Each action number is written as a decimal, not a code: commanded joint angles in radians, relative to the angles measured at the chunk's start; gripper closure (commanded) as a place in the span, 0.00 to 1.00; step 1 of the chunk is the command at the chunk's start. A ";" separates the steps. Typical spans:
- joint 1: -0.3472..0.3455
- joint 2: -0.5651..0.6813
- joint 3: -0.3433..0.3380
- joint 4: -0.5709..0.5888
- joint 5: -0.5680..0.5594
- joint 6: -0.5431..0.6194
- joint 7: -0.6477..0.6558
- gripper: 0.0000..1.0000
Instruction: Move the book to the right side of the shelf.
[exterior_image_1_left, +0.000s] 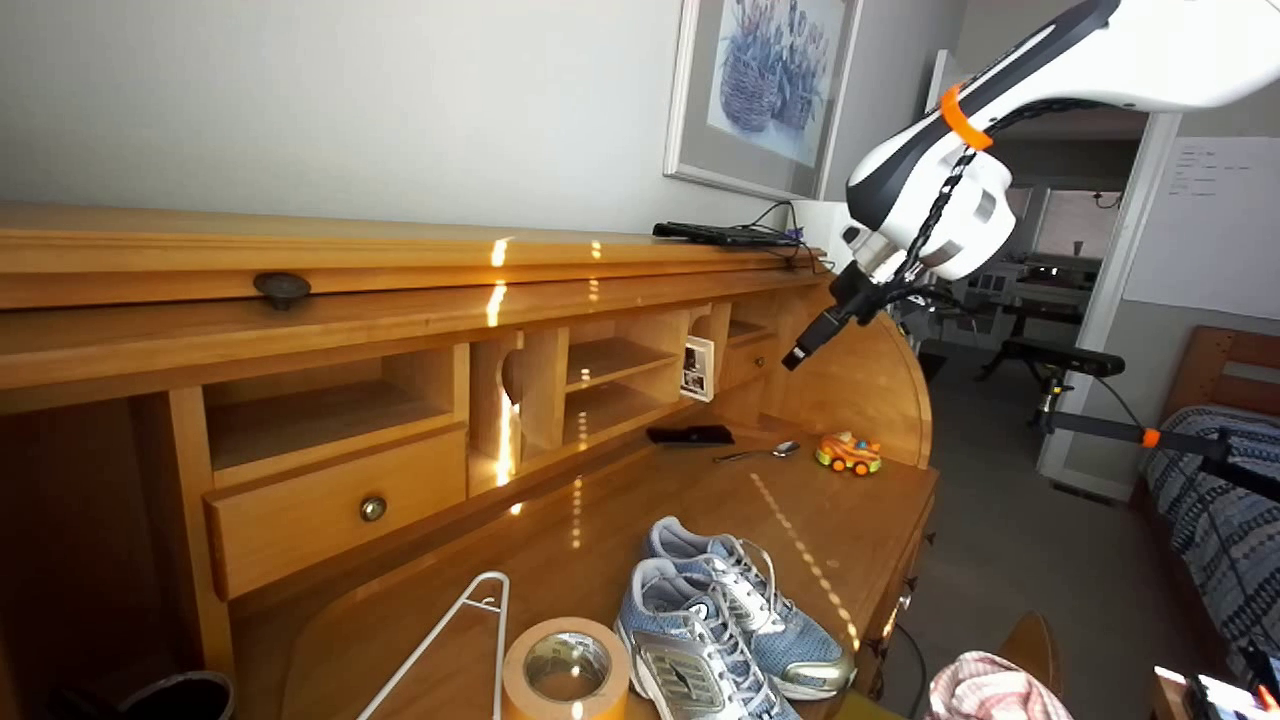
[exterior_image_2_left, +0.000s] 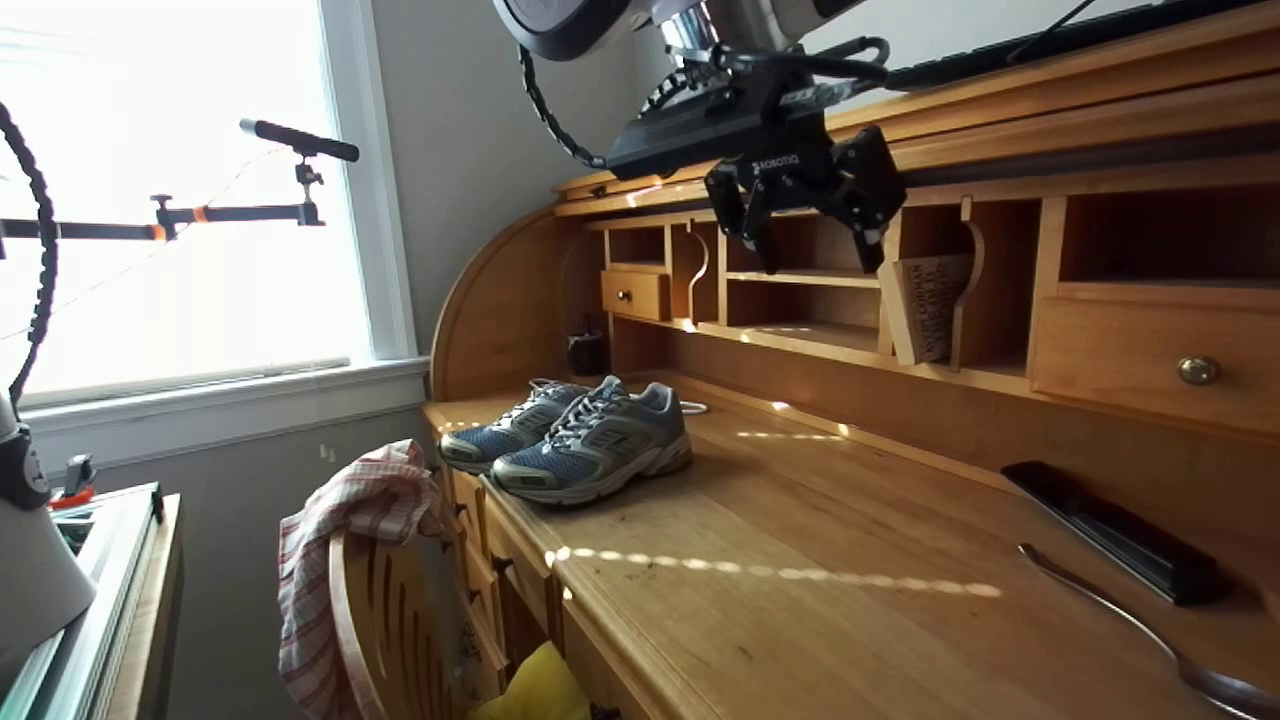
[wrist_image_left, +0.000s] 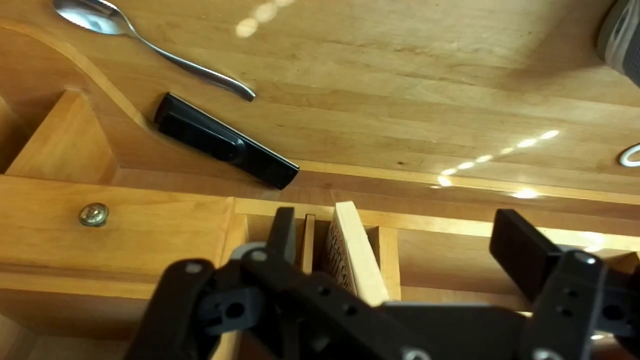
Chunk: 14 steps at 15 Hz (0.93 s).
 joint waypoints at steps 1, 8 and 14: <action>-0.025 0.087 0.016 0.072 0.087 -0.032 -0.090 0.00; -0.064 0.174 0.094 0.167 0.336 -0.006 -0.323 0.00; -0.061 0.185 0.113 0.179 0.418 -0.003 -0.434 0.00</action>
